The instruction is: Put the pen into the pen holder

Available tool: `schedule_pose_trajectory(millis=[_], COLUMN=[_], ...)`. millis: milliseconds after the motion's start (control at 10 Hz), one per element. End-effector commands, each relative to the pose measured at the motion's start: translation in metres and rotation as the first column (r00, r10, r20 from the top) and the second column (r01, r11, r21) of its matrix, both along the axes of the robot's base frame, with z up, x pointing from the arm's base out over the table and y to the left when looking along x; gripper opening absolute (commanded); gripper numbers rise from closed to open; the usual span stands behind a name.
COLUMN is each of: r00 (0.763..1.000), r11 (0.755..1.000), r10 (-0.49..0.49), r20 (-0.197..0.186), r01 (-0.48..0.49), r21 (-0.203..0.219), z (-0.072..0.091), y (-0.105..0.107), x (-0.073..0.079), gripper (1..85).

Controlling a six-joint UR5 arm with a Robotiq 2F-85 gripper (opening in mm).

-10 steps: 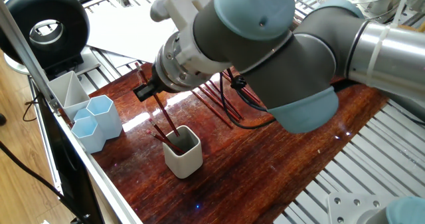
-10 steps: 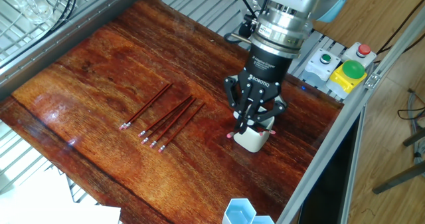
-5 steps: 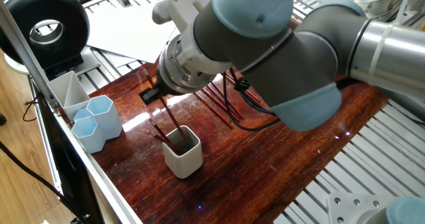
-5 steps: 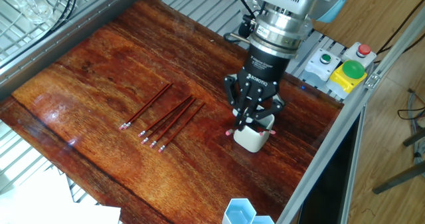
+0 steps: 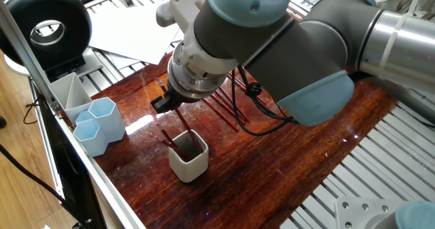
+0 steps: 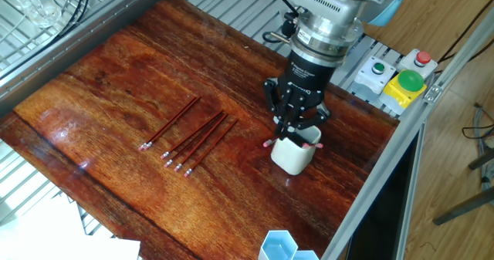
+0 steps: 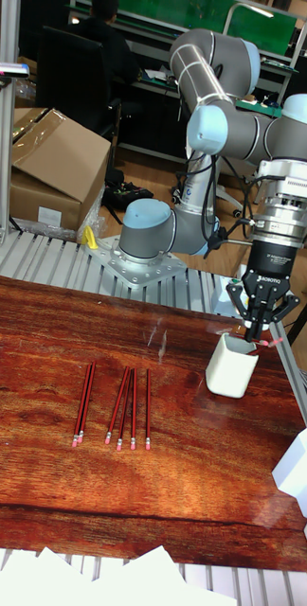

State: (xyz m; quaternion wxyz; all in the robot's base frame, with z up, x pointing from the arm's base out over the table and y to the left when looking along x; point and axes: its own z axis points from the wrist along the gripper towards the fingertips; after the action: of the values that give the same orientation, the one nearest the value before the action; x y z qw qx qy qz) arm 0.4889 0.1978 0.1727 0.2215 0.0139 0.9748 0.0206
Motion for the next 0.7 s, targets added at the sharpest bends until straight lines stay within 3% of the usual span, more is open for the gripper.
schedule_pose_trajectory(millis=[0,300,600], r00=[1.000,1.000,0.999], r11=[1.000,1.000,1.000], r10=[-0.018,-0.014,0.015], r20=[-0.003,0.023,0.050], r01=[0.018,0.014,-0.015], r21=[0.005,0.020,-0.006], z=[0.001,0.005,0.015], y=[-0.002,0.001,-0.009], x=[0.000,0.007,0.016], gripper=[1.0,1.0,1.0])
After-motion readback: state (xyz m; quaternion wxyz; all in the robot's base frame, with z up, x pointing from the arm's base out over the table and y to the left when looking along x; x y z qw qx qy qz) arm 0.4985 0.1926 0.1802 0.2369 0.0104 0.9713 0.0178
